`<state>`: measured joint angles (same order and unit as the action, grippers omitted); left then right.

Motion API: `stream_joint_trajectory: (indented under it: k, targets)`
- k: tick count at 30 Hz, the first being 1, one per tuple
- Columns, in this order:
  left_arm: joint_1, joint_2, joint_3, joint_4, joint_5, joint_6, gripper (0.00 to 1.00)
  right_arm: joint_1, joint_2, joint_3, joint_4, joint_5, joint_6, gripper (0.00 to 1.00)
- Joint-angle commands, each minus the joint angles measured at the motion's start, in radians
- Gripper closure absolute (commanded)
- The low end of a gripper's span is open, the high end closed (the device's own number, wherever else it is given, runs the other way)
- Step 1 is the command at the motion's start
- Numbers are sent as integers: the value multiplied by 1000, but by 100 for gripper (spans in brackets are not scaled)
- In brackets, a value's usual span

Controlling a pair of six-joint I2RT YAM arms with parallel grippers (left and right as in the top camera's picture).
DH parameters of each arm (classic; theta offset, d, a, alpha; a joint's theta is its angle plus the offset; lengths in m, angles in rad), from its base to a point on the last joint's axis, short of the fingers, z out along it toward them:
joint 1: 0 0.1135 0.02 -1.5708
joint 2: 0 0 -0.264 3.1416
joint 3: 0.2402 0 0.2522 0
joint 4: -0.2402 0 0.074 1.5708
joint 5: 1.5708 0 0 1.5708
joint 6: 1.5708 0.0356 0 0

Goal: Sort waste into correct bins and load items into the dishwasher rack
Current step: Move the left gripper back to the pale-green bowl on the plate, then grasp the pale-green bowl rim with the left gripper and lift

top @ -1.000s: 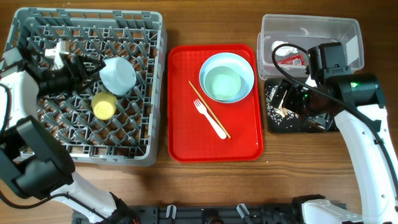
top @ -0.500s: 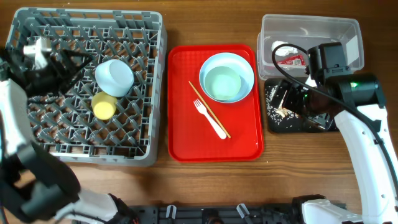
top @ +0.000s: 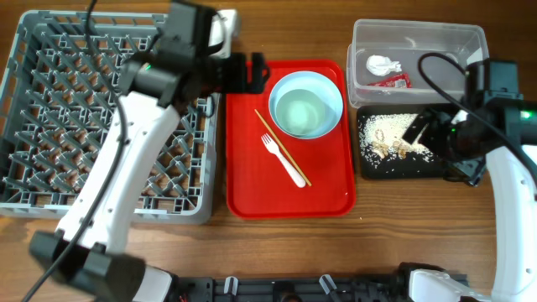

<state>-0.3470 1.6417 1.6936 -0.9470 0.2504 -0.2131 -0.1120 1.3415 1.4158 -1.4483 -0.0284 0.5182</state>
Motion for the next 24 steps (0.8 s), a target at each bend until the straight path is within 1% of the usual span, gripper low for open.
stream_joint_trajectory:
  k: [1, 3, 5, 6, 8, 10, 17, 24]
  targets:
    - [-52, 142, 282, -119, -73, -34, 0, -49, -20, 24, -17, 10, -52, 0]
    - [-75, 216, 399, -174, -73, -34, 0, -76, -20, 24, -20, 10, -52, 0]
    - [-102, 264, 437, -175, -76, -21, 0, -91, -20, 24, -23, 8, -51, 0]
    - [-116, 281, 437, -169, -88, -14, 0, -93, -20, 24, -24, 9, -52, 0]
    - [-162, 345, 437, -165, -158, 0, 0, -93, -20, 24, -24, 10, -74, 0]
    - [-191, 390, 437, -164, -186, 0, 0, -93, -20, 24, -23, 9, -74, 0]
    - [-282, 574, 436, -134, -189, -1, 1, -93, -20, 24, -23, 10, -75, 0]
    - [-350, 685, 436, -109, -190, -1, 7, -93, -20, 24, -22, 10, -91, 0]
